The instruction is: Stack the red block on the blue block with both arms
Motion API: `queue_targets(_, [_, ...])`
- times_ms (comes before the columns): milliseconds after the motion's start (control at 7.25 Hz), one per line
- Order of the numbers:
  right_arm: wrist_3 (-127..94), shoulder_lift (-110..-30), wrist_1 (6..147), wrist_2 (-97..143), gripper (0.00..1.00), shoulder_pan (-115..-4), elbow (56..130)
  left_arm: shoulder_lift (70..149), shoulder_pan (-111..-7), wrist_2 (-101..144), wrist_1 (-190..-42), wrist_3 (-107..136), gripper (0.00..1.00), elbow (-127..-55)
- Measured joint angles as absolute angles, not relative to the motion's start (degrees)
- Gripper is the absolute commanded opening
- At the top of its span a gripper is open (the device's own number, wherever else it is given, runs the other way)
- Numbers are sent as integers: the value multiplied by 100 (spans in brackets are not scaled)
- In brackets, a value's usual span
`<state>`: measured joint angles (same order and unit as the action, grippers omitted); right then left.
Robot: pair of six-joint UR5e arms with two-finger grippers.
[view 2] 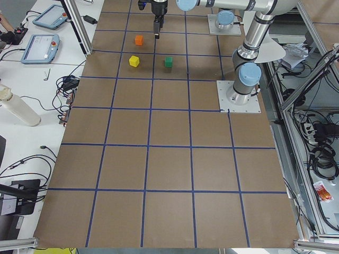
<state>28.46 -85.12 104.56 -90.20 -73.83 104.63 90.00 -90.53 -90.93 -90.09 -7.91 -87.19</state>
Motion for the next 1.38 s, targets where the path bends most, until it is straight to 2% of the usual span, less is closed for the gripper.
queue_targets(276, [2056,-9048,9195,-8952,100,-7471,9866,9000,-9053,-9096,-9009,-791,100,-8719])
queue_targets(552, [977,-9188,8589,-8901,100,-8009,9434,9000,-9053,-9096,-9009,-795,100,-8719])
queue_targets(828, [310,-9184,8550,-8886,100,-8676,9439,9000,-9053,-9093,-9009,-792,100,-8719])
queue_targets(1379, [-162,-9302,8872,-8971,100,-8996,9559,8997,-9045,-9096,-9009,-791,100,-8719])
